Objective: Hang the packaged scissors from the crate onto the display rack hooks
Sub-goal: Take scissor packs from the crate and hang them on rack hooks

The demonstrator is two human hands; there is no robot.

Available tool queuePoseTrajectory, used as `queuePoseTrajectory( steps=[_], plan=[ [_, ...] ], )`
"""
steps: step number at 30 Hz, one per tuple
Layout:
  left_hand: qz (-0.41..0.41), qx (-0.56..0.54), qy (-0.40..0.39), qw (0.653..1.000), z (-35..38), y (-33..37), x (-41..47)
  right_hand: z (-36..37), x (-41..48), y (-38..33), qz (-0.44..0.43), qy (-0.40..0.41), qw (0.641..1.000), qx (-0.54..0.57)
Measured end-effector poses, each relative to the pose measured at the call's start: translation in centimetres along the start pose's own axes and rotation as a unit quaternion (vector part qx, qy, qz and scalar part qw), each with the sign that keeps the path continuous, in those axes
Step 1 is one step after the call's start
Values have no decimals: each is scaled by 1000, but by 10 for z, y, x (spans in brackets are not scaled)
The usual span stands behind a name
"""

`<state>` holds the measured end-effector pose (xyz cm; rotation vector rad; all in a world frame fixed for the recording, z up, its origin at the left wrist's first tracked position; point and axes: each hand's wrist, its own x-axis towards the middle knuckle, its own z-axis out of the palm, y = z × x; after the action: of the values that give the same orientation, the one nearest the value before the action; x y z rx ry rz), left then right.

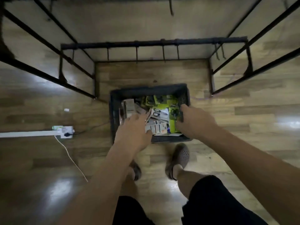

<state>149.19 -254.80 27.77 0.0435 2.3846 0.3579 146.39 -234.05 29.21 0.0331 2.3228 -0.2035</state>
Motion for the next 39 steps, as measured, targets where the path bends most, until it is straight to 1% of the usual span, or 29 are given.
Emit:
queuePoseTrajectory(
  steps=[3, 7, 10, 12, 17, 20, 25, 28, 31, 33, 34, 36, 38, 39],
  plan=[
    [-22, 6, -52, 998, 81, -39, 102, 97, 112, 18, 18, -77, 997, 16],
    [-61, -8, -110, 992, 191, -99, 227, 229, 244, 23, 4, -160, 985, 57],
    [-90, -12, -138, 986, 258, -136, 290, 303, 310, 23, -6, -191, 979, 72],
    [-95, -3, -160, 983, 293, -155, 318, 339, 341, 25, -7, -199, 975, 95],
    [-55, 32, -153, 986, 345, -179, 358, 391, 384, 33, -4, -174, 976, 129],
    [-48, 36, -132, 990, 359, -177, 372, 405, 393, 38, 14, -130, 974, 186],
    [-62, 77, -103, 990, 373, -174, 374, 400, 390, 51, 124, -89, 944, 294],
    [-62, 96, -106, 988, 373, -170, 374, 398, 383, 55, 184, -77, 913, 356],
    [-22, 131, -107, 985, 362, -161, 362, 389, 370, 53, 225, -43, 867, 444],
    [3, 130, -104, 986, 349, -151, 342, 372, 352, 50, 234, -5, 841, 487],
    [11, 107, -100, 989, 340, -147, 330, 362, 340, 50, 236, 25, 834, 498],
    [11, -12, -94, 995, 321, -138, 304, 339, 311, 50, 240, 88, 808, 531],
    [4, -132, -73, 989, 295, -130, 277, 309, 276, 49, 237, 133, 779, 566],
    [1, -178, -56, 982, 277, -123, 262, 291, 255, 50, 230, 150, 771, 574]
  ],
)
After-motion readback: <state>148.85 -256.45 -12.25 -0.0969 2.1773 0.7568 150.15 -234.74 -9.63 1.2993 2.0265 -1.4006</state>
